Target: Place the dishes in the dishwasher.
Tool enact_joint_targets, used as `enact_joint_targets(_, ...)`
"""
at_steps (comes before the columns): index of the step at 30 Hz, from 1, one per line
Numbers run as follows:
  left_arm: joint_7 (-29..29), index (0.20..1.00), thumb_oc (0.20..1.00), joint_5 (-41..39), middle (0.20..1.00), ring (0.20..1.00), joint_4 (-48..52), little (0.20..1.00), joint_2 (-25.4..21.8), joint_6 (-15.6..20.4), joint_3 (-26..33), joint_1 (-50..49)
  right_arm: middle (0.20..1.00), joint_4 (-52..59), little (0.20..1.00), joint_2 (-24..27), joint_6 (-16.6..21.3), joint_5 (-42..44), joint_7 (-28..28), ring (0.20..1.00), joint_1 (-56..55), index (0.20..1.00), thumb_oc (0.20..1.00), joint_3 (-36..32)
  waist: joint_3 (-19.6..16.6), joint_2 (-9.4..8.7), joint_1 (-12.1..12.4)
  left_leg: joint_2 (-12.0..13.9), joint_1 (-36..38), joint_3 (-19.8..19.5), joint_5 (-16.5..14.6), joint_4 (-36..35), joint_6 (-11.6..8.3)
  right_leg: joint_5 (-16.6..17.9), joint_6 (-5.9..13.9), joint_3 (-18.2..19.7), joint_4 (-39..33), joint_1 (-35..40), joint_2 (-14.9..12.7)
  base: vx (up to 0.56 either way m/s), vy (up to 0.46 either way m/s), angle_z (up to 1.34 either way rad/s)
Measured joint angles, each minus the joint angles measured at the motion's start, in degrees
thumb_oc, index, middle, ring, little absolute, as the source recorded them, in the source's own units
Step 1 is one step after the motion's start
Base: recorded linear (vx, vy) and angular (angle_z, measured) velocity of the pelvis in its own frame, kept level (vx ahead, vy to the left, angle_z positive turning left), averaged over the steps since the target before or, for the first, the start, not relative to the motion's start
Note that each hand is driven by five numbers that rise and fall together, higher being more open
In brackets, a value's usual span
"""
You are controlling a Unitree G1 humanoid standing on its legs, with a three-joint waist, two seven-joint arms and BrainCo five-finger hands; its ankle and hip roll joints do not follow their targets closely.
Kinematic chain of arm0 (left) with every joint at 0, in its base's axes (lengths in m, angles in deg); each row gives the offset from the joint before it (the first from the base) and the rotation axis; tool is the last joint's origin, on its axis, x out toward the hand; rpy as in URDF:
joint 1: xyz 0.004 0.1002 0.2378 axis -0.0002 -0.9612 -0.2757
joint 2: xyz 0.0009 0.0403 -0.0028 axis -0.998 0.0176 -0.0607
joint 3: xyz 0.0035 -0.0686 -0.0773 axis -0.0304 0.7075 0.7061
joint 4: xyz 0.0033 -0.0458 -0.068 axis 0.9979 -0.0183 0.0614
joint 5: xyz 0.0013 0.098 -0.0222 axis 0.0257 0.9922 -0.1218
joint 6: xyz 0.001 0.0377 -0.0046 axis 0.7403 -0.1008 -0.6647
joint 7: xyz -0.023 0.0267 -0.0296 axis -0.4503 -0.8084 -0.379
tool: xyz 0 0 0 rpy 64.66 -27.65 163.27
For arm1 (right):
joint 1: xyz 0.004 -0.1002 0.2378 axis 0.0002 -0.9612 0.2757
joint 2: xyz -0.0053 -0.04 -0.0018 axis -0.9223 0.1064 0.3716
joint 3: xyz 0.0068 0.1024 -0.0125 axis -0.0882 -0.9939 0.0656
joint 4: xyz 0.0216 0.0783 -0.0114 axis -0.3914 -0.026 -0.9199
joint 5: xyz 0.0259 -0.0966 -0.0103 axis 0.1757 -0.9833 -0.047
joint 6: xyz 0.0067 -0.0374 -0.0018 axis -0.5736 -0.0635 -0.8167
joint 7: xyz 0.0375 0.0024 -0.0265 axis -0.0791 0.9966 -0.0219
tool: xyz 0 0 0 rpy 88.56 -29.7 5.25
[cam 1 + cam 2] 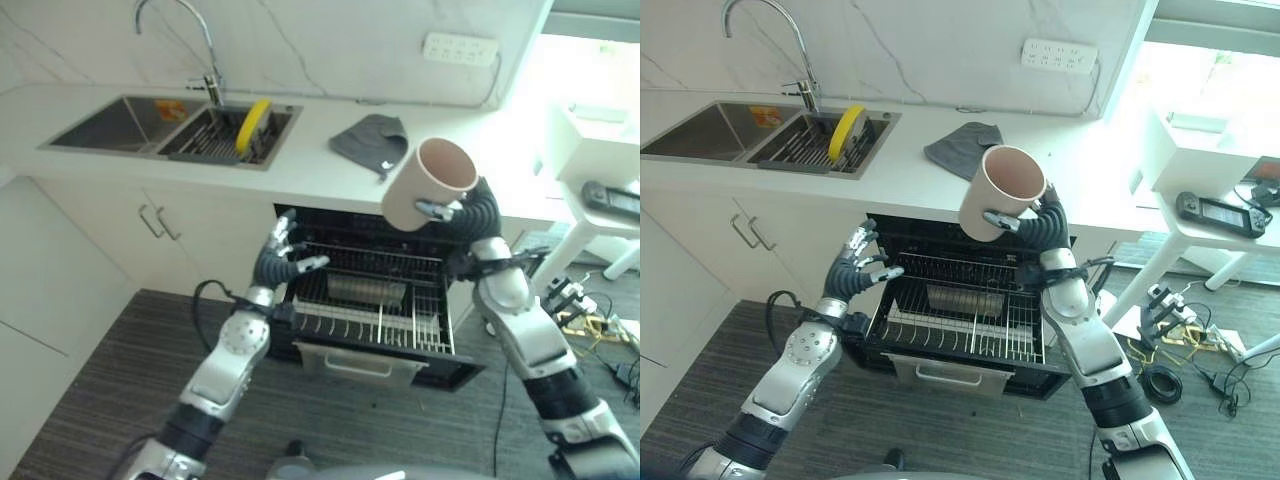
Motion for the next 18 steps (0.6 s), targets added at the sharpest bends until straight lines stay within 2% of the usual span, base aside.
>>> enact_joint_targets(1,0.3,1.000,1.000,0.0,1.000,1.000,0.4,1.000,-0.1,0.1,0.6,0.0,0.200,0.4,0.200,0.6,0.0,0.0,-0.2,0.200,0.0,0.200,0.200,-0.6,1.5,0.17,0.0,0.1,-1.1,0.0,-0.6,2.1,0.05,-1.0,-0.06,0.6,2.2,-1.6,0.0,-0.05,-0.008,-0.13)
enact_joint_targets(3,2.3,1.000,1.000,0.0,1.000,1.000,1.6,1.000,-1.8,1.4,2.4,0.3,0.200,0.8,0.200,3.6,1.0,0.0,-1.4,0.200,0.4,0.200,0.200,-1.0,5.4,0.36,-0.5,0.7,-7.8,-0.4,-4.4,11.4,-0.02,-5.3,-0.67,2.2,12.6,-8.7,-0.9,-0.24,0.013,-0.08)
enact_joint_targets(4,2.9,1.000,1.000,0.1,1.000,1.000,1.5,1.000,-2.8,1.7,2.5,1.1,0.200,0.7,0.200,4.0,1.2,0.0,-1.8,0.200,0.5,0.200,0.200,-1.9,8.2,0.32,-1.5,0.7,-10.0,-0.7,-4.8,14.5,0.22,-6.6,-0.78,2.3,17.0,-11.6,-1.0,-0.42,0.047,-0.05)
enact_joint_targets(6,4.0,1.000,1.000,0.6,1.000,1.000,2.3,1.000,-7.6,2.9,2.1,7.1,0.200,0.3,0.200,6.8,2.5,0.0,-2.6,0.200,6.2,0.200,0.200,-2.7,12.5,-0.26,-1.5,0.2,-20.1,-1.4,-6.9,23.3,0.54,-10.7,-1.22,5.3,29.8,-24.0,-2.9,-0.35,0.072,-0.09)
enact_joint_targets(8,4.5,1.000,1.000,3.1,1.000,1.000,2.1,1.000,-15.1,1.1,1.4,17.9,0.200,0.3,0.200,11.0,2.2,0.0,-3.1,0.200,16.5,0.200,0.200,-2.7,20.8,0.45,-2.5,-0.6,-29.1,-1.4,-7.7,30.7,0.82,-12.4,-1.47,7.8,40.2,-35.0,-4.5,-0.21,0.078,-0.09)
enact_joint_targets(9,4.9,1.000,1.000,3.4,1.000,1.000,1.3,1.000,-16.1,0.2,1.4,19.3,0.200,0.3,0.200,11.0,2.2,0.0,-3.1,0.200,17.1,0.200,0.200,-2.5,22.0,0.74,-2.7,-0.6,-31.0,-1.2,-8.0,31.7,0.95,-12.5,-1.63,8.4,41.7,-37.5,-4.6,-0.17,0.072,-0.14)
enact_joint_targets(13,8.7,1.000,1.000,5.3,1.000,1.000,0.0,1.000,-21.1,-4.3,1.4,19.7,0.200,0.3,0.200,12.9,2.1,0.0,-3.7,0.200,16.2,0.200,0.200,-2.2,22.0,1.05,-3.3,-0.5,-34.4,-0.4,-8.7,34.0,0.97,-13.0,-2.48,10.3,44.8,-41.8,-4.7,-0.07,0.049,-0.09)
enact_joint_targets(18,16.6,1.000,1.000,6.4,1.000,1.000,0.1,1.000,-25.9,-11.0,0.5,22.8,0.200,0.3,0.200,15.5,1.2,1.7,-3.6,0.200,16.2,0.200,0.200,-2.2,21.9,1.16,-4.2,-0.6,-34.2,0.2,-8.7,33.9,1.01,-13.0,-2.49,10.5,44.9,-42.0,-5.1,0.00,0.057,-0.01)
